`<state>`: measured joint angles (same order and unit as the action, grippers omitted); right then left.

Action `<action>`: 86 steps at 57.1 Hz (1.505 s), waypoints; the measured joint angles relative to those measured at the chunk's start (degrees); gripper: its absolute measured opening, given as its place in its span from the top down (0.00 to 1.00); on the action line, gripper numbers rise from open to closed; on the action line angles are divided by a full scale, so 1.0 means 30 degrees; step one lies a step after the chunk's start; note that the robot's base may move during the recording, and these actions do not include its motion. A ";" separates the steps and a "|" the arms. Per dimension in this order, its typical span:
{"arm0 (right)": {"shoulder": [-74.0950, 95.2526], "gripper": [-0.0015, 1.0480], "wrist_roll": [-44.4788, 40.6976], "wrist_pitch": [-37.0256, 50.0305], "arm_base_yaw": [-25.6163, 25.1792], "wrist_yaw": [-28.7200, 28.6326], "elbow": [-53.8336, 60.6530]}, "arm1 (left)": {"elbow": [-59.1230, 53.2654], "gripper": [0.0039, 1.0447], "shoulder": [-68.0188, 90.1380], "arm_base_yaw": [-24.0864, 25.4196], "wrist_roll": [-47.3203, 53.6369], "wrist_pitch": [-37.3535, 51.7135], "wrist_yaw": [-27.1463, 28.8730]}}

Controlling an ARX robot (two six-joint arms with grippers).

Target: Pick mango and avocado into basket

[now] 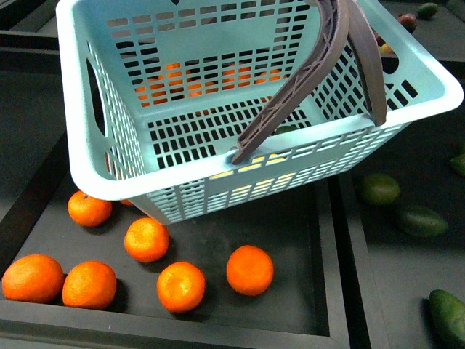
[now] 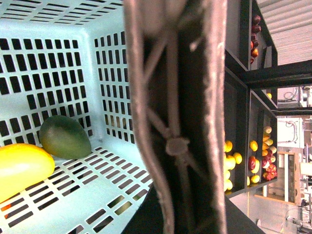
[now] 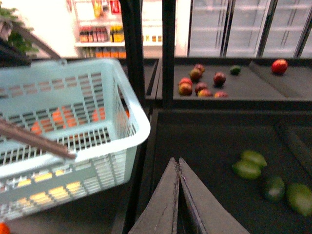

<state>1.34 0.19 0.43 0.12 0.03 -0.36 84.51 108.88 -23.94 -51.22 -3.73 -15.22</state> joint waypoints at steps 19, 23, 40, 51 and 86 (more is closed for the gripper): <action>-0.0350 0.55 -0.0022 -0.0109 0.0000 -0.0007 0.0000 | 0.0000 0.95 0.0000 0.0000 -0.0015 0.0000 0.0015; -0.0350 0.45 -0.0022 -0.0117 0.0007 -0.0015 0.0000 | 0.0000 0.95 0.0000 0.0000 -0.0015 0.0000 0.0007; -0.0350 0.08 0.0000 -0.0131 0.0007 0.0080 0.0000 | 0.0000 0.95 0.0007 -0.0197 -0.0015 0.0000 -0.0080; -0.0364 0.07 0.0000 -0.0160 0.0007 0.0051 0.0000 | 0.0000 0.95 0.0000 -0.0226 -0.0153 0.0000 -0.0444; -0.0364 0.07 -0.0007 -0.0175 0.0007 0.0022 0.0000 | 0.0000 0.95 0.0000 -0.0066 -0.0044 0.0000 -0.0131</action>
<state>0.25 0.16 -0.10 0.14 0.10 -0.36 84.51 108.88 -24.14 -51.35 -3.73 -15.62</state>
